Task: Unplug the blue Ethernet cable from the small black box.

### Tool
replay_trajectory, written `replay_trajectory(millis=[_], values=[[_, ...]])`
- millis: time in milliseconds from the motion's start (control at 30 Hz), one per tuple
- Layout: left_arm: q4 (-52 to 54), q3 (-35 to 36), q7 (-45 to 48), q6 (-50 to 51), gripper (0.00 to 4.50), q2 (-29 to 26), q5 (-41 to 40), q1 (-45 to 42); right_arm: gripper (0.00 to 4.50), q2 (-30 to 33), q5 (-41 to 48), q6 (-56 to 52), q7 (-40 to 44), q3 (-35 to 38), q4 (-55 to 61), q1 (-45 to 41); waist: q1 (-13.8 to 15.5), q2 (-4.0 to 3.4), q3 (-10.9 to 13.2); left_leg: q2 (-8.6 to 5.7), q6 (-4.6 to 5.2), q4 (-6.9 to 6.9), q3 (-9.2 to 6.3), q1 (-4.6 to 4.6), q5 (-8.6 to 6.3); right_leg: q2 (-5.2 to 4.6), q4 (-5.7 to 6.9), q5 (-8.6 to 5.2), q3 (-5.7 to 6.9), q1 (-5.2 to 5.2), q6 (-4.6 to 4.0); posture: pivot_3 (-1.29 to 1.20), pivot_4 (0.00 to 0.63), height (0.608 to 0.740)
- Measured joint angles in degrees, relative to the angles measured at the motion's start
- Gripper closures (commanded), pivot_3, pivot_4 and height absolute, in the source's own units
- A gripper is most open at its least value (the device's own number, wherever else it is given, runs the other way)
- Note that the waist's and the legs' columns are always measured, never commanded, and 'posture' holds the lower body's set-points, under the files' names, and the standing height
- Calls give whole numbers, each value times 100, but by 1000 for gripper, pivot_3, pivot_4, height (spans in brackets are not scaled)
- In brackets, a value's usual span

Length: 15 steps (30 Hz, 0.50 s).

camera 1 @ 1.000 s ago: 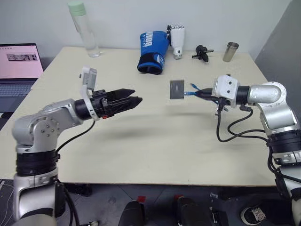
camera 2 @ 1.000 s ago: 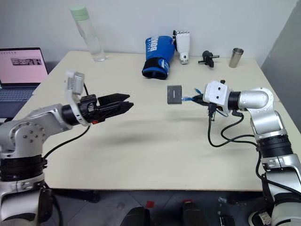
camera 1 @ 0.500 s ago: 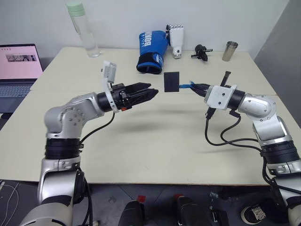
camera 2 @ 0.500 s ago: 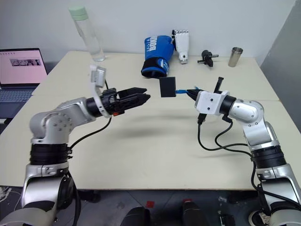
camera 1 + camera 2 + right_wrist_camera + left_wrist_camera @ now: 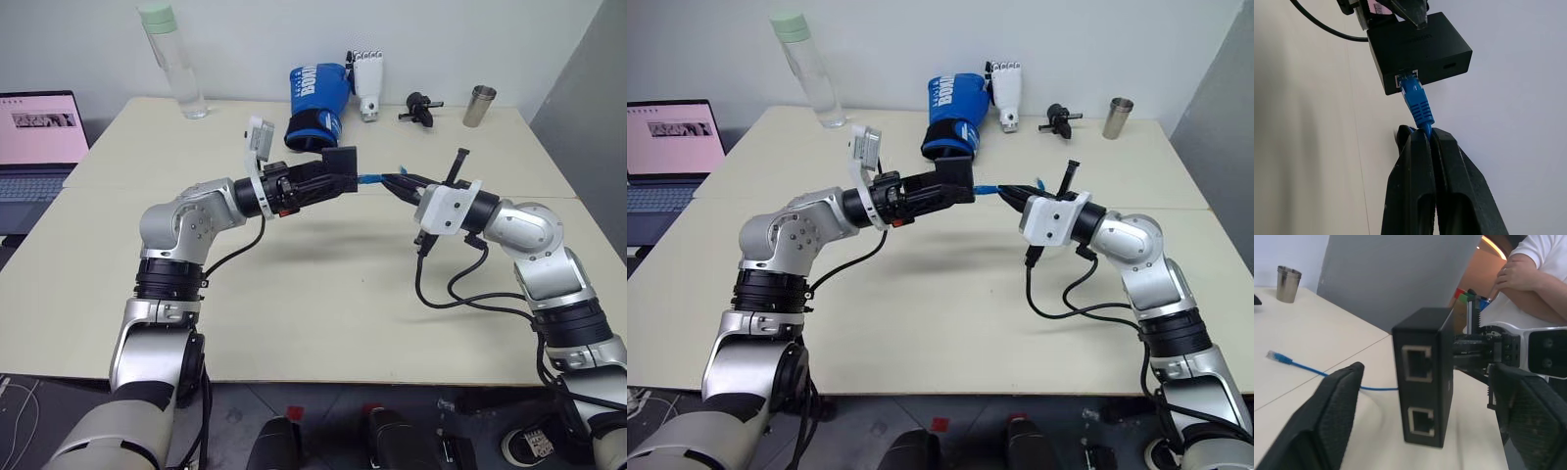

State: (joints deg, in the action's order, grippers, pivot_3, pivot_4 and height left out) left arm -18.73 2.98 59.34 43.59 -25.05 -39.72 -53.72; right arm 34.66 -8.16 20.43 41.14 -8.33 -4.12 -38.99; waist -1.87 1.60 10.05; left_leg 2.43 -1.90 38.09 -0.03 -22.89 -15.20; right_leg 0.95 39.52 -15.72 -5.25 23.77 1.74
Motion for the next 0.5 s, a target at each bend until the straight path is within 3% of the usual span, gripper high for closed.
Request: replay_trajectory(millis=[433,500], values=[[21,79,143,226,3719,-36,-22,-16,4500,-8,-28,-15,-71,0,-7,0,1,0,0,0,-1,0,-2,0,1,0,0,0,1,0,0,0,150,740],[23,79,144,225,3732,-36,-19,-16,4500,-8,-27,-16,-73,0,-7,0,2,0,0,0,-1,0,-1,-1,1,0,0,0,1,0,0,0,150,740]])
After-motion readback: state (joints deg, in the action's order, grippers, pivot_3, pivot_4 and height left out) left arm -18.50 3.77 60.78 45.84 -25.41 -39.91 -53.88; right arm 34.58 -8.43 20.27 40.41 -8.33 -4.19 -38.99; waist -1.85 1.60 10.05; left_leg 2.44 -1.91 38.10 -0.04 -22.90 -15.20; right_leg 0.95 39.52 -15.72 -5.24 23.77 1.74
